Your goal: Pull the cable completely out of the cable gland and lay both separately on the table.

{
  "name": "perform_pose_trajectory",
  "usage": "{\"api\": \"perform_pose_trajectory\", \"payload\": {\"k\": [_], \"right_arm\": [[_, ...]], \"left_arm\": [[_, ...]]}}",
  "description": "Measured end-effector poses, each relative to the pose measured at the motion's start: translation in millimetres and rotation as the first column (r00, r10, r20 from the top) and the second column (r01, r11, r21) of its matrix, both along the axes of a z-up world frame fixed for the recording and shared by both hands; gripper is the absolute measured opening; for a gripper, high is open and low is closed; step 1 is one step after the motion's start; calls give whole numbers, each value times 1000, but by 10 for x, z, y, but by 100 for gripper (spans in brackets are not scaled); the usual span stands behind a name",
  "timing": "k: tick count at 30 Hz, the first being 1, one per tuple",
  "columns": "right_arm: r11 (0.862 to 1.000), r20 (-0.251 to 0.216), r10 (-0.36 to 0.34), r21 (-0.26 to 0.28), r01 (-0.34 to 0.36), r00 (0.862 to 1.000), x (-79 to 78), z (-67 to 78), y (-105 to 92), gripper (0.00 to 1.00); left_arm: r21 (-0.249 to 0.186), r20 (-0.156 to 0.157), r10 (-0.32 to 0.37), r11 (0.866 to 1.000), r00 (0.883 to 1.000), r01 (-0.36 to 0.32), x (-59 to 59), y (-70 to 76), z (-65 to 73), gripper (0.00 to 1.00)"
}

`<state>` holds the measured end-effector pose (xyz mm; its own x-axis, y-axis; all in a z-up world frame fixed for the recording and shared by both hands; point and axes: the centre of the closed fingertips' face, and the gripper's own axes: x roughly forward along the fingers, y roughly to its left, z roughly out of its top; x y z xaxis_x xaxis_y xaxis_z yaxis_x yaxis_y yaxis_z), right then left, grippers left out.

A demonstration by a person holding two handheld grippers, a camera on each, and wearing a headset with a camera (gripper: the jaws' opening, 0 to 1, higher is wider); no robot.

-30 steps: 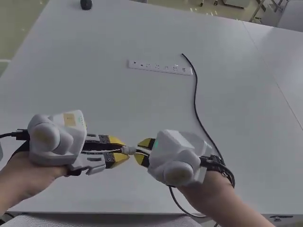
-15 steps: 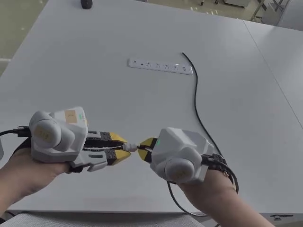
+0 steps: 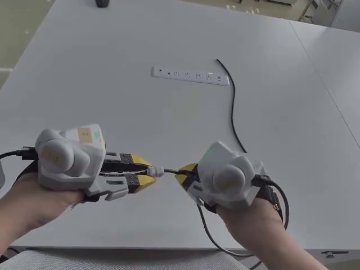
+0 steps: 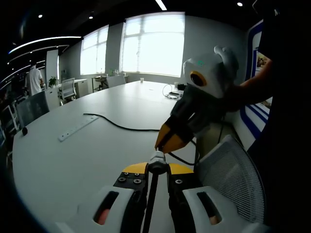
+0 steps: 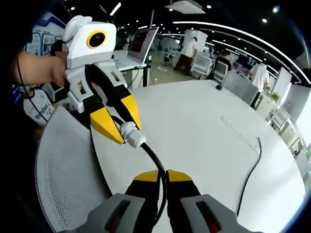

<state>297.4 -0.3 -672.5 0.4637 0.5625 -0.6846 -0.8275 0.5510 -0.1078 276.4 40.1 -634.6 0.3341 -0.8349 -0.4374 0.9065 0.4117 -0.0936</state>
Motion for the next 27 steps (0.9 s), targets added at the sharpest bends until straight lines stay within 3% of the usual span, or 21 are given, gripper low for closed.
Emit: {"api": "perform_pose_trajectory", "payload": {"k": [3, 6, 12, 23, 27], "right_arm": [[999, -35, -39, 26, 39, 999, 8, -43, -29, 0], [991, -87, -83, 93, 91, 993, 11, -48, -15, 0], [994, -86, -74, 73, 81, 994, 5, -93, -9, 0], [999, 0, 36, 16, -36, 999, -99, -46, 26, 1], [998, 27, 46, 31, -47, 999, -126, 76, 75, 9]], "left_arm": [[1, 2, 0, 1000, 1000, 0, 1, -3, 1, 15], [0, 3, 3, 1000, 1000, -3, 6, -1, 0, 15], [3, 1, 4, 1000, 1000, -4, 6, -2, -21, 15], [3, -10, 11, 1000, 1000, -11, 19, 44, -39, 15], [6, -11, 6, 1000, 1000, -5, 22, 49, -40, 15]]}}
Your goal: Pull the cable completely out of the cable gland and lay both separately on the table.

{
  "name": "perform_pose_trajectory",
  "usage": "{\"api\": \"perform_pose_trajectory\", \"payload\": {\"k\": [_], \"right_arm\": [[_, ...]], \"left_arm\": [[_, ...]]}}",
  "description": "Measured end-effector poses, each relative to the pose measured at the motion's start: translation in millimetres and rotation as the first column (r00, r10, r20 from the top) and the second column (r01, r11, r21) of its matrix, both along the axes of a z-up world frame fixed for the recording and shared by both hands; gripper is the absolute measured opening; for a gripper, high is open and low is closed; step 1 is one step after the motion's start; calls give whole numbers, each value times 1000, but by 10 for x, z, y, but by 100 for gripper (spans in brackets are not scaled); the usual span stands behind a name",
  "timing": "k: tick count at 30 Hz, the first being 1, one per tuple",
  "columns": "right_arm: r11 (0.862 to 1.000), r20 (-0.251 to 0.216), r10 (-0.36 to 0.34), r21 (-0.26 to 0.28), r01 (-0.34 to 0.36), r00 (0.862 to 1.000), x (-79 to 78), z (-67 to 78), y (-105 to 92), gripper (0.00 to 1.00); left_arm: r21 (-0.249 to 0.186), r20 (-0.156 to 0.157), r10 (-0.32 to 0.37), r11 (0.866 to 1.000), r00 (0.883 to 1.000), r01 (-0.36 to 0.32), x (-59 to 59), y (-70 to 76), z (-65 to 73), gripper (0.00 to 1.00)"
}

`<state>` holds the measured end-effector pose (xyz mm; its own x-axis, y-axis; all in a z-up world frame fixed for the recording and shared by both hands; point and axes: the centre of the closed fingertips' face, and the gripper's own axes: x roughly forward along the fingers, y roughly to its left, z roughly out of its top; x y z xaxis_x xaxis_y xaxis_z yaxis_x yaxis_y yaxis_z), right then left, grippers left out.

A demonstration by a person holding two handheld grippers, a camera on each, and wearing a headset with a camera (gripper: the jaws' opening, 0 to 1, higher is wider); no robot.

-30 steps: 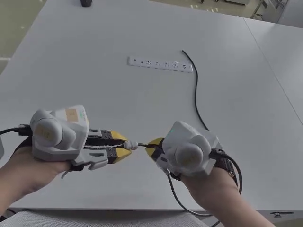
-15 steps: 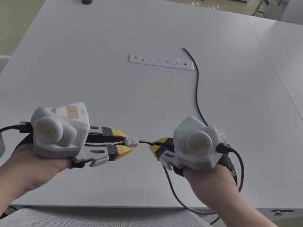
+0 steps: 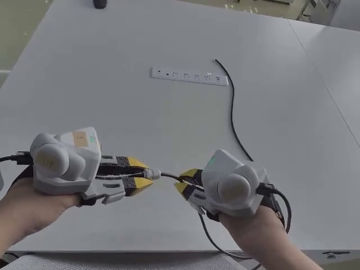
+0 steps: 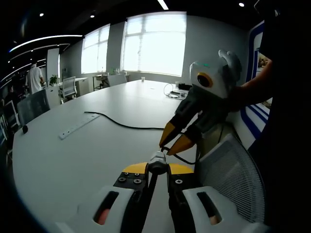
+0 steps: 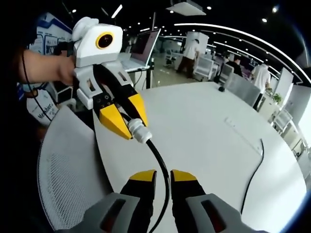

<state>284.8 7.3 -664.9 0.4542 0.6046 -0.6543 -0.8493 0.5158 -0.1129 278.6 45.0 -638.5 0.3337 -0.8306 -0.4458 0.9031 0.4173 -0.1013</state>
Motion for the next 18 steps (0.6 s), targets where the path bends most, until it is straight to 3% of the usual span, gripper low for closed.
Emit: {"api": "perform_pose_trajectory", "payload": {"k": [2, 6, 11, 13, 15, 18], "right_arm": [[1000, 27, 17, -9, -17, 999, 9, 59, 33, 10], [989, 108, 121, -104, -110, 987, 33, 126, 135, 9], [951, 177, 262, -217, -222, 949, -1, 113, 289, 7], [951, 173, 266, -210, -228, 948, -21, 105, 325, 5], [947, 188, 265, -237, -219, 946, 23, 93, 303, 1], [954, 171, 247, -212, -209, 954, 44, 98, 300, 0]], "left_arm": [[0, 0, -3, 1000, 1000, 3, 7, 0, 4, 15], [2, 2, -12, 1000, 1000, 12, 15, -15, 7, 15], [4, 2, -18, 1000, 1000, 18, 26, -30, 7, 15], [4, 2, -20, 1000, 1000, 20, 31, -32, 7, 15], [9, 2, -22, 1000, 1000, 22, 35, -29, 0, 15], [4, 0, -18, 1000, 1000, 18, 45, -24, -4, 15]]}}
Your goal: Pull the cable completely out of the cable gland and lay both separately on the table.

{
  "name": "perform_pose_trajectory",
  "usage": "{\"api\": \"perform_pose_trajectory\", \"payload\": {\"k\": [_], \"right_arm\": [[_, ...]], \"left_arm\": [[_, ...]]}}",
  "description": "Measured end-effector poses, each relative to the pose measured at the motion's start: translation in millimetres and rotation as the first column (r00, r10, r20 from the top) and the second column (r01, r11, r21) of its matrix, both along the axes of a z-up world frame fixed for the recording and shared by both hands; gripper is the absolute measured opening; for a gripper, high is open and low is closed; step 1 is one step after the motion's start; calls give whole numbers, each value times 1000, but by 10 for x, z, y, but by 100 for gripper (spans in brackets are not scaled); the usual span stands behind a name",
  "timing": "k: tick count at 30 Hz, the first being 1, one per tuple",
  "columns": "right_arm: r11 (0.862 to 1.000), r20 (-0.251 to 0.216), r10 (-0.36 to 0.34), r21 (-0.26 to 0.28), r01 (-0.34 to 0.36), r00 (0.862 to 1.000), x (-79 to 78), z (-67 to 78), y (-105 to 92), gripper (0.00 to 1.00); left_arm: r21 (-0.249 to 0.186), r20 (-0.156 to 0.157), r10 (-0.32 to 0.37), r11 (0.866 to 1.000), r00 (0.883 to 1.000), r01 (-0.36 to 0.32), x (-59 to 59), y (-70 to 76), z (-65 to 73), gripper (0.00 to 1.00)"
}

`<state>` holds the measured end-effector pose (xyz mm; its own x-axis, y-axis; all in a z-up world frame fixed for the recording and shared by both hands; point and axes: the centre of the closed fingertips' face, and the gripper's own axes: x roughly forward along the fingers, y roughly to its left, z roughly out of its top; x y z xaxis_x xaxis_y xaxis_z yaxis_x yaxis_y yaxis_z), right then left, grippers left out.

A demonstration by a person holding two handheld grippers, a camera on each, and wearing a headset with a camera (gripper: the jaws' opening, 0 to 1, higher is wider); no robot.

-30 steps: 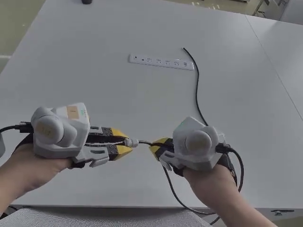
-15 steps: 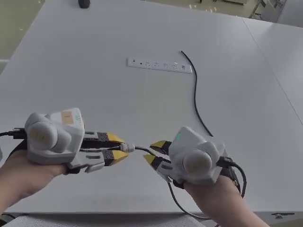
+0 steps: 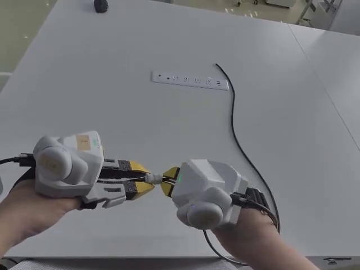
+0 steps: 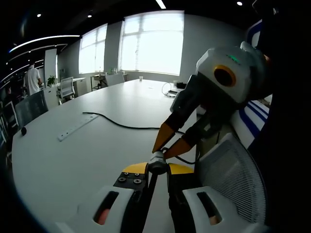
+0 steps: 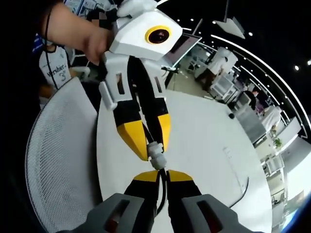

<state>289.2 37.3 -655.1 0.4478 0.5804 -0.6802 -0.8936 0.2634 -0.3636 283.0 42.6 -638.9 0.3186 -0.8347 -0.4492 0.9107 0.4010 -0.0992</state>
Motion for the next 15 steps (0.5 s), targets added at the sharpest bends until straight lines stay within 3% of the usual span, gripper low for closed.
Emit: {"api": "perform_pose_trajectory", "payload": {"k": [3, 11, 15], "right_arm": [[1000, -3, -10, 5, 10, 1000, 18, 1, -17, 0], [990, -90, -125, 52, 130, 988, 108, -51, -157, 0], [971, -167, -209, 79, 225, 964, 133, -107, -262, 0]], "left_arm": [[-9, 0, 2, 1000, 1000, -2, 8, -6, 11, 15], [-15, 8, 6, 1000, 1000, -6, 43, 2, 39, 15], [-17, 12, 7, 1000, 1000, -6, 59, 7, 51, 15]]}}
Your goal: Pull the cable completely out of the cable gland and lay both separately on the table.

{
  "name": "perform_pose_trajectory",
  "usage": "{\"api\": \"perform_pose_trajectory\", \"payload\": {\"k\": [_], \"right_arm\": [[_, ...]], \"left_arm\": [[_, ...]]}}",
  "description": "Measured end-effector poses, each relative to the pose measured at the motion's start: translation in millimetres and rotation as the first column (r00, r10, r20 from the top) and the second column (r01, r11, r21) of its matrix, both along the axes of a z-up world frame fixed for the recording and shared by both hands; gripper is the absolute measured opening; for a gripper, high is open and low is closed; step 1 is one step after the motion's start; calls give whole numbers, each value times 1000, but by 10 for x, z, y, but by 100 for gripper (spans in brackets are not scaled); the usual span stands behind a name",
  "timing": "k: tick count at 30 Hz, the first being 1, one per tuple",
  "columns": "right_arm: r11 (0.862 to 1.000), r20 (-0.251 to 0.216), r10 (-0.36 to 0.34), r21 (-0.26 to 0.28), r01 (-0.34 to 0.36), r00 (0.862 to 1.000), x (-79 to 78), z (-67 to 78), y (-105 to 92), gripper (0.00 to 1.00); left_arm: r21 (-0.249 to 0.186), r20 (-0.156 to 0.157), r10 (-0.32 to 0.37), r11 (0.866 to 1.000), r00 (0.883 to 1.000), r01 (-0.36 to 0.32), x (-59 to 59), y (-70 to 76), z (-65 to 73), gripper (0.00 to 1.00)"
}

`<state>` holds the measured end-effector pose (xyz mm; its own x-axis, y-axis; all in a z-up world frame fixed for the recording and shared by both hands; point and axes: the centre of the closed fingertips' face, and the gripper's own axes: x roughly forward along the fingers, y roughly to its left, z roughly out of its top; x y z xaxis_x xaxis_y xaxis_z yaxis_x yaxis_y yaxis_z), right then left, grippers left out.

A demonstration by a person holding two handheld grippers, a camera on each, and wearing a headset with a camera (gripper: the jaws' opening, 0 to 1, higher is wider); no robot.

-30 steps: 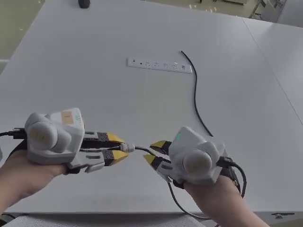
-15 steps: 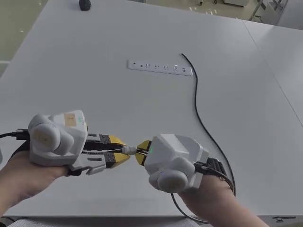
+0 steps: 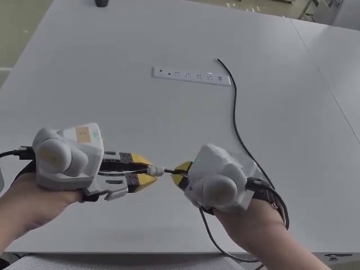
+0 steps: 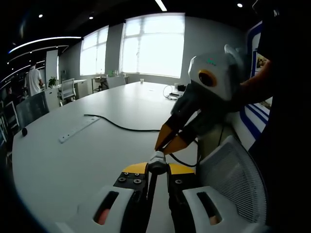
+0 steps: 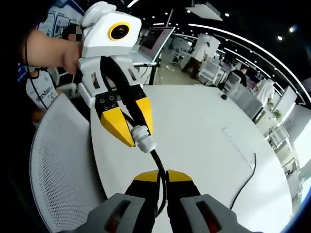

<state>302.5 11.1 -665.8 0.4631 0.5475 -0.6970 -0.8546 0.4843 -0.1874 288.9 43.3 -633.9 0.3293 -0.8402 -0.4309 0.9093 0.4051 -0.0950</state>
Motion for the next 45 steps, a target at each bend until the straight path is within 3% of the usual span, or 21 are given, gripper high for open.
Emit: {"api": "perform_pose_trajectory", "payload": {"k": [7, 13, 17, 22, 24, 26, 31, 34, 37, 41, 45], "right_arm": [[993, -67, -102, 51, 106, 992, 75, -77, -136, 0], [979, -152, -173, 79, 186, 973, 81, -204, -204, 0], [971, -182, -205, 89, 224, 962, 101, -260, -243, 0], [968, -196, -209, 101, 232, 958, 104, -281, -234, 0], [980, -167, -166, 83, 182, 972, 96, -291, -217, 0], [988, -108, -134, 63, 141, 985, 110, -263, -221, 0], [992, -101, -107, 59, 113, 989, 76, -249, -211, 2], [993, -80, -82, 79, 89, 993, 52, -179, -165, 10], [997, -28, -18, 72, 21, 999, -1, -55, -58, 17], [997, 63, 74, 20, -75, 995, -35, 73, 99, 16], [991, 106, 129, -46, -125, 986, -20, 69, 183, 11]], "left_arm": [[-4, 4, 2, 1000, 1000, -2, 24, -8, 8, 15], [0, 3, 0, 1000, 1000, 0, 31, -18, -7, 15], [1, 1, 1, 1000, 1000, -1, 33, -19, -15, 15], [4, 0, 2, 1000, 1000, -2, 36, -15, -21, 15], [5, -2, 5, 1000, 1000, -5, 45, -7, -29, 15], [6, -3, 6, 1000, 1000, -6, 49, -3, -32, 15], [6, 0, 12, 1000, 1000, -12, 58, 16, -23, 15], [7, 1, 15, 1000, 1000, -15, 58, 27, -28, 15], [7, 0, 16, 1000, 1000, -16, 52, 27, -29, 15], [6, -1, 17, 1000, 1000, -17, 37, 22, -28, 15], [2, -4, 17, 1000, 1000, -17, 22, 19, -23, 15]]}}
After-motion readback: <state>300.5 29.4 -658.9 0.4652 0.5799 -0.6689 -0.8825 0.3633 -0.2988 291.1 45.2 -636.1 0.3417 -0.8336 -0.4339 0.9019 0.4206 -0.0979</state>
